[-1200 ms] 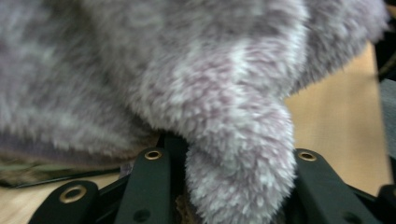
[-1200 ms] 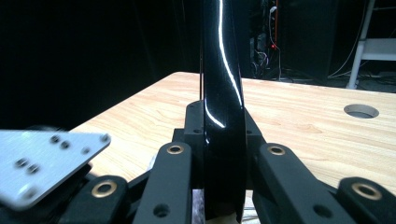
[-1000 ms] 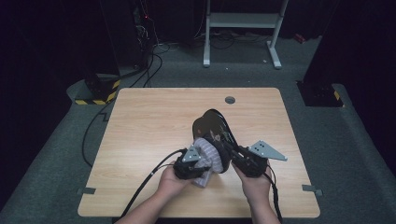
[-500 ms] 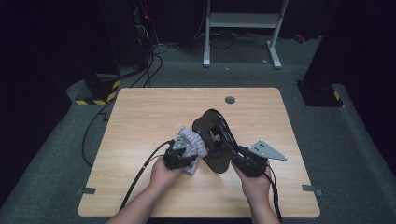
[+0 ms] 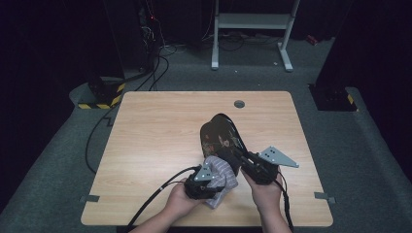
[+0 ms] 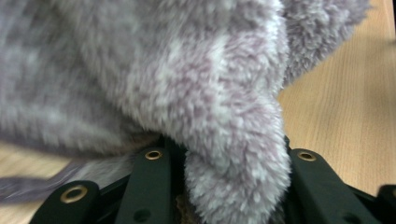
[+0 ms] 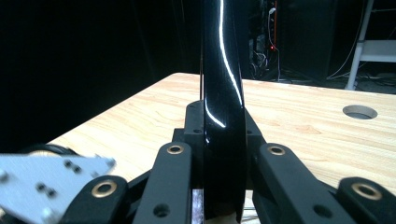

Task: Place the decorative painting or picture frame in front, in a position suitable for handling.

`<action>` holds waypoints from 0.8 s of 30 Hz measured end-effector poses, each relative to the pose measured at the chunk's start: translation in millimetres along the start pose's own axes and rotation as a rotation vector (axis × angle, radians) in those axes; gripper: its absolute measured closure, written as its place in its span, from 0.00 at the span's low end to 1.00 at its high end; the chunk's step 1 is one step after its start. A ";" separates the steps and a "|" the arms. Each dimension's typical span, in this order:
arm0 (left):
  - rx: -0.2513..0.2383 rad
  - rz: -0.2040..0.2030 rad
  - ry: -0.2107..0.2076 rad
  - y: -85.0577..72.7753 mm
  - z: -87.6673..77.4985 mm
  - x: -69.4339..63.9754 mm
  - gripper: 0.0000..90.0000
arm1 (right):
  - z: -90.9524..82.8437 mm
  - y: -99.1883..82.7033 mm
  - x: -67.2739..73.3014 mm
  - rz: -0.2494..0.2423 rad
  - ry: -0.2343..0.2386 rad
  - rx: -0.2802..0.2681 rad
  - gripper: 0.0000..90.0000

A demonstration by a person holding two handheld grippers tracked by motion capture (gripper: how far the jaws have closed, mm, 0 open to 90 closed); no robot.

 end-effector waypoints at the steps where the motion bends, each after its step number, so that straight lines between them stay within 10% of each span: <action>1: -0.010 -0.001 0.015 0.1 -5.1 4.3 0.72 | 0.0 -0.1 -0.1 0.000 0.000 -0.001 0.89; 10: -0.123 -0.109 0.103 -5.5 -51.4 53.5 0.71 | -0.7 -0.6 -1.2 0.004 0.002 -0.002 0.89; 24: -0.199 -0.211 0.139 -13.7 -76.0 85.9 0.70 | 1.0 -2.1 -0.5 0.004 0.000 0.003 0.85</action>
Point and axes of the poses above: each handheld gripper's, and its own axes: z roughly forward along the jaws, y roughly out of its top, x roughly to its left, the point moved 5 cm from there along z, roughly forward along the jaws, and after that the axes turned 12 degrees about -z, right-handed, at the moved point
